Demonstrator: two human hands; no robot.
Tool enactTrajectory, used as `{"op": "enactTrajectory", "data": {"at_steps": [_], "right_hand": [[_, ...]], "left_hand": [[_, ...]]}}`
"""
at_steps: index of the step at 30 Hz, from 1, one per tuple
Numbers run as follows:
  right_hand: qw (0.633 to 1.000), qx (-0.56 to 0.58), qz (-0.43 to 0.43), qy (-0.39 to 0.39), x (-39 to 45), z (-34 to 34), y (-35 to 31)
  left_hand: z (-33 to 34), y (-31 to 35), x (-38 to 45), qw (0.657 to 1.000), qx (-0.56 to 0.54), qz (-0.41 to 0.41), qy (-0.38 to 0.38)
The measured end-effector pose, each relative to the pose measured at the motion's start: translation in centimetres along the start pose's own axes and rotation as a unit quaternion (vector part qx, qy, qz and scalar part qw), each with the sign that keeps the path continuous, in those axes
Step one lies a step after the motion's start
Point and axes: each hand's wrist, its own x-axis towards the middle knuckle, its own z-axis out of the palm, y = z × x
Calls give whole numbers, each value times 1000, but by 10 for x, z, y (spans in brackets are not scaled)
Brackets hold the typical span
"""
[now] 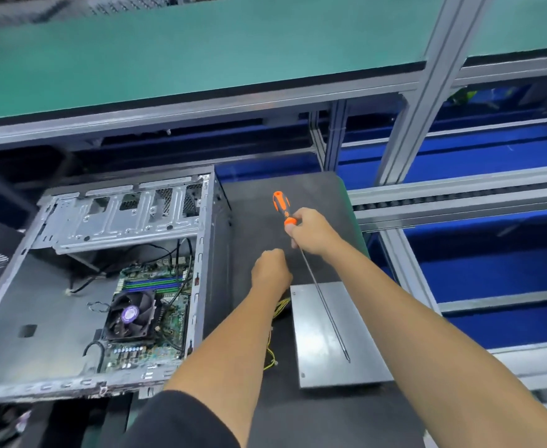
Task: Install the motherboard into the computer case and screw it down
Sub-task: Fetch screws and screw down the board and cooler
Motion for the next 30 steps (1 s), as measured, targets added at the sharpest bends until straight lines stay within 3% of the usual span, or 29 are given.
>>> {"op": "enactTrajectory", "data": {"at_steps": [30], "right_hand": [[1000,19,14,10,-3,11,-6]], "left_hand": [[-13,-10,-2,997,58,49,14]]}}
